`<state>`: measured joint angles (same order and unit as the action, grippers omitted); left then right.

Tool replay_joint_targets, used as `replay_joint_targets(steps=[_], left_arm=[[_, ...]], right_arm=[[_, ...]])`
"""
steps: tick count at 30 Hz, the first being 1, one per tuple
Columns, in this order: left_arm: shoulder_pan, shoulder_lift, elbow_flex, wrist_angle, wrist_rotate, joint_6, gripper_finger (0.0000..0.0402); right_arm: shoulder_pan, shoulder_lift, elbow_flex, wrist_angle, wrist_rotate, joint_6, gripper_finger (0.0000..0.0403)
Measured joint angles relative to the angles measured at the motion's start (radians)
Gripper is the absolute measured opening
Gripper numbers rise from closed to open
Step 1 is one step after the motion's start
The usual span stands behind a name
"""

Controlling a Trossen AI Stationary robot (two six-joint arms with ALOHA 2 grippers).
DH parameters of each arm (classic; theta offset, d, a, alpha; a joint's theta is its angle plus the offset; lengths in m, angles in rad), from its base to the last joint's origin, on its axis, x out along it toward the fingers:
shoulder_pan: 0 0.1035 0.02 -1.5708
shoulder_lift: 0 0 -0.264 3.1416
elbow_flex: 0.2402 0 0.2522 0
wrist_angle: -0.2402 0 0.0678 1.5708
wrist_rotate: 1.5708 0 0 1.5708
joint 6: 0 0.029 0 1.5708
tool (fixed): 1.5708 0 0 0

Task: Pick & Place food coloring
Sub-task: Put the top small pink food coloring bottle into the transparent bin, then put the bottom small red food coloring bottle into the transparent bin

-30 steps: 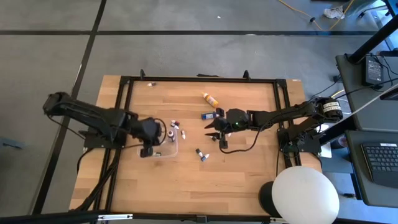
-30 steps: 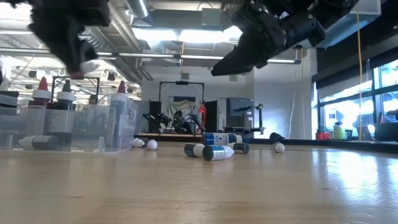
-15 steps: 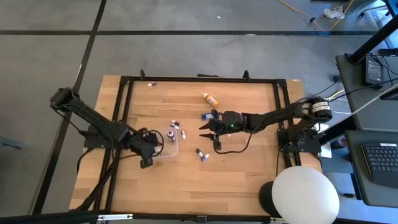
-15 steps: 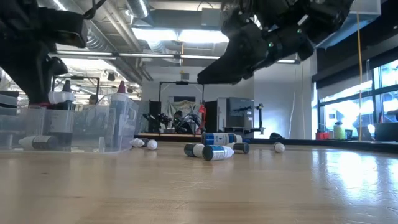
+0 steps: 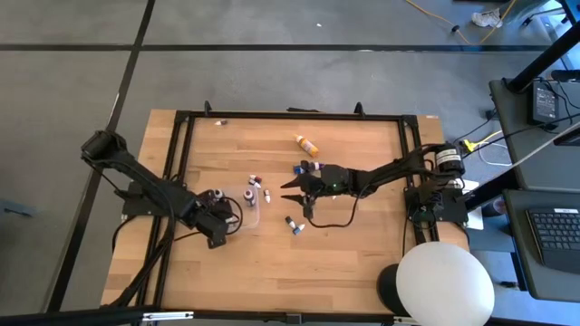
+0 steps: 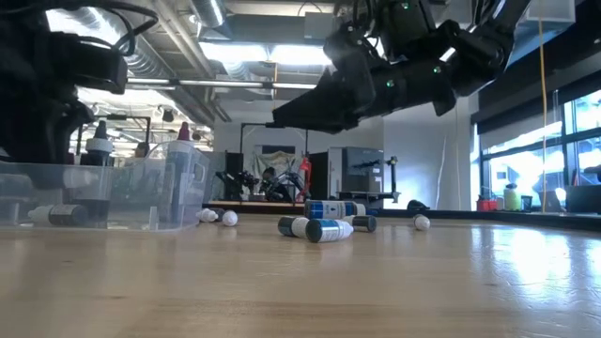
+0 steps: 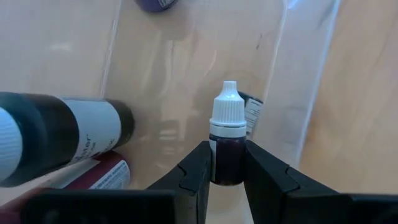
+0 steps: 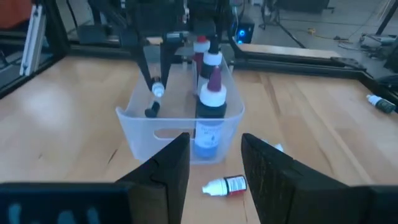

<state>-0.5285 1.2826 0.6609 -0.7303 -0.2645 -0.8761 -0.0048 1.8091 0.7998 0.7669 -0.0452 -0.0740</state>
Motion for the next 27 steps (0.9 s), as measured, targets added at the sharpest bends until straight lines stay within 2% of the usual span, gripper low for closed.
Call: replay_joint_targets(steps=[10, 23, 27], left_arm=[[0.0, -0.001, 0.0, 0.001, 0.012, 0.036, 0.0086], [0.0, -0.001, 0.001, 0.0, 0.012, 0.049, 0.0125], [0.0, -0.006, 0.036, -0.003, -0.008, 0.078, 0.0132]], right_arm=[[0.0, 0.001, 0.0, 0.015, 0.0, -0.013, 0.0148], [0.0, 0.001, 0.0, 0.014, 0.0, -0.014, 0.0148], [-0.004, 0.001, 0.0, 0.013, 0.0, -0.011, 0.0148]])
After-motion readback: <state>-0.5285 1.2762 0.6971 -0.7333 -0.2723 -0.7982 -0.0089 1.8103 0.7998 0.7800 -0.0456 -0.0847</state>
